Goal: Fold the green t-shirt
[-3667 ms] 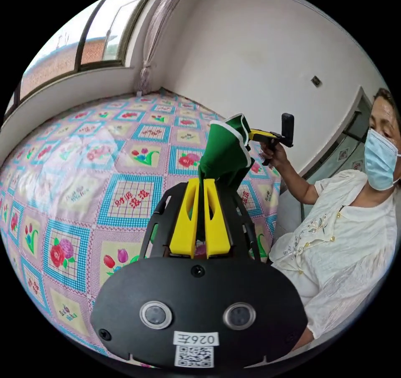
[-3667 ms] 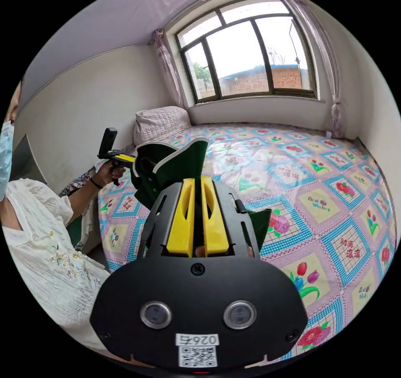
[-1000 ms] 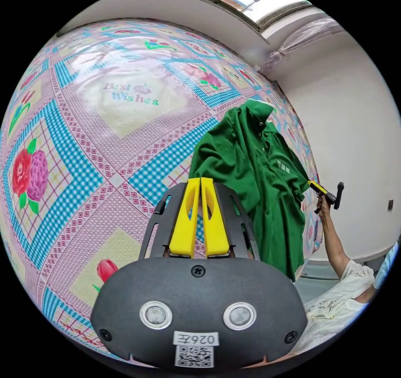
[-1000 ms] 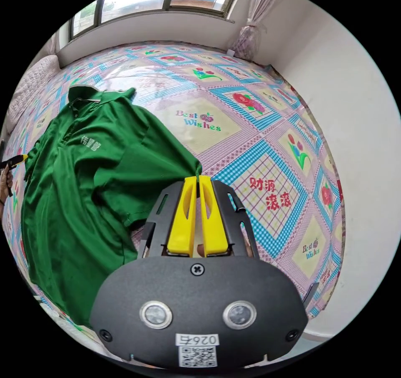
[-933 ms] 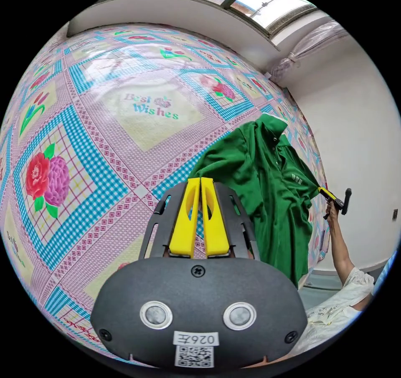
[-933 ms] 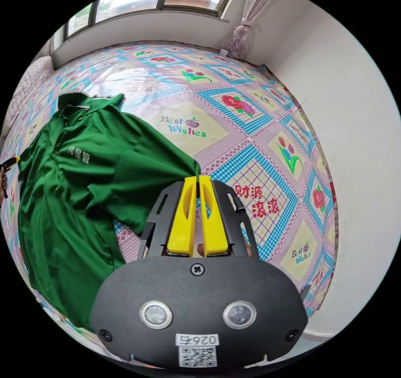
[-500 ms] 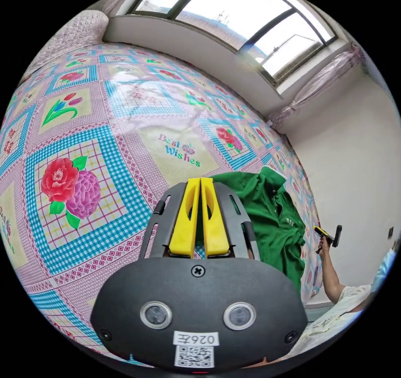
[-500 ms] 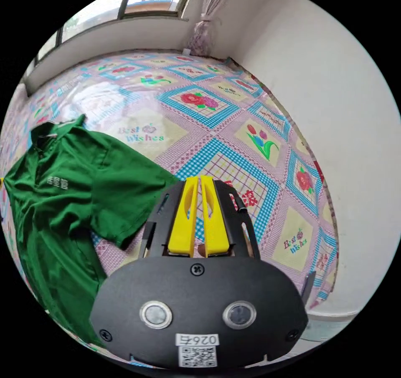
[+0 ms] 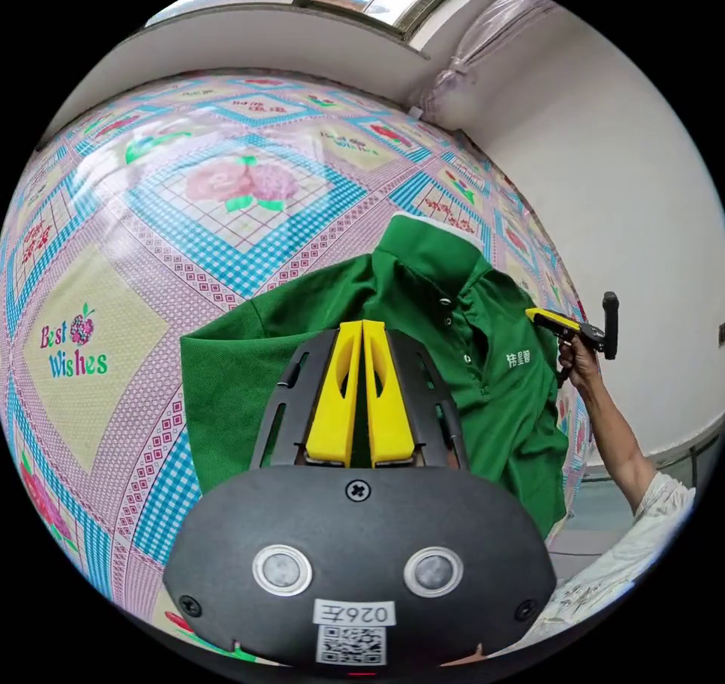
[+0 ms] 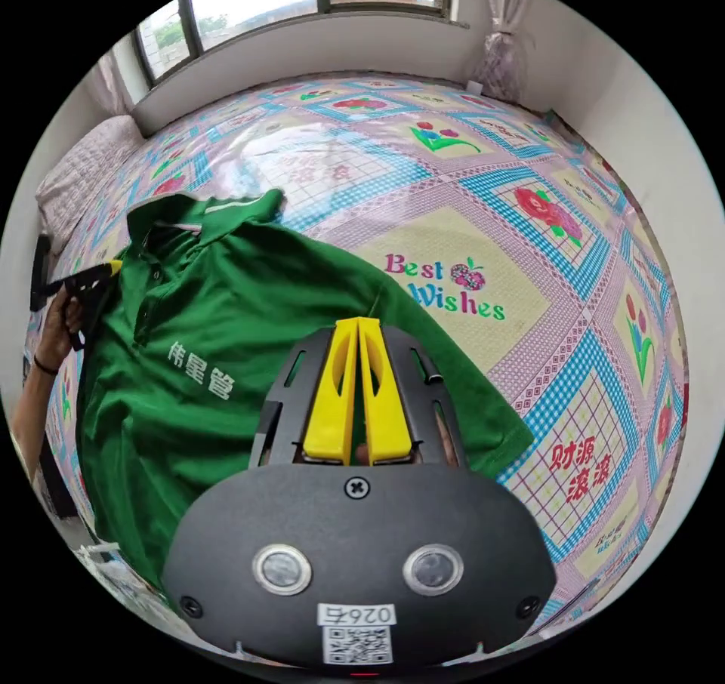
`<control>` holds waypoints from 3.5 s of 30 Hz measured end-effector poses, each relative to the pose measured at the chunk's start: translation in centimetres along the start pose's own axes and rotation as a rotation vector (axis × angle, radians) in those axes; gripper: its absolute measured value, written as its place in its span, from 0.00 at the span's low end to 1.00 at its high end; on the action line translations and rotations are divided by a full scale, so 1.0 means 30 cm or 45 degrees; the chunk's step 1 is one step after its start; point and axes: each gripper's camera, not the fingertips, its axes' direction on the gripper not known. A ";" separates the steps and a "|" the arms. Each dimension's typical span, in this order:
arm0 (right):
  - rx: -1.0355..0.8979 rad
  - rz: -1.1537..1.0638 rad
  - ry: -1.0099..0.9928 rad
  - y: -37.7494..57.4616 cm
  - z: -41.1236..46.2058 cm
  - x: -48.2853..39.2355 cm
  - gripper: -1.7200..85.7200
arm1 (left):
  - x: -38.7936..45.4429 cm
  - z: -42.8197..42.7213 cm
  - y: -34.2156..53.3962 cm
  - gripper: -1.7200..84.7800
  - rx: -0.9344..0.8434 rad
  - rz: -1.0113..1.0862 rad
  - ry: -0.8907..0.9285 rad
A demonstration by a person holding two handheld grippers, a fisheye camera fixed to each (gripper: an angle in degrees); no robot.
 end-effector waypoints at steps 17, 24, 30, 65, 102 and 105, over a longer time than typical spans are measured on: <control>1.248 0.216 -0.470 1.279 -1.007 0.159 0.01 | -0.480 -1.043 1.243 0.01 1.524 -0.082 1.116; 1.518 0.161 -0.526 1.800 -1.361 -0.098 0.01 | 0.215 -1.407 1.619 0.01 1.768 0.819 1.153; 1.257 0.192 -0.492 1.888 -1.310 -0.198 0.01 | 0.548 -1.470 1.693 0.14 1.550 0.864 0.951; 0.228 -0.170 0.216 1.798 -0.557 -0.293 0.00 | 0.988 -0.293 1.908 0.19 -0.071 0.222 -0.233; 1.603 -0.223 -0.393 2.447 -2.391 0.339 0.01 | 1.417 -2.338 2.283 0.01 1.577 0.769 0.226; 1.530 -0.239 -0.370 2.346 -2.464 0.326 0.01 | 1.397 -2.386 2.205 0.01 1.493 0.731 0.175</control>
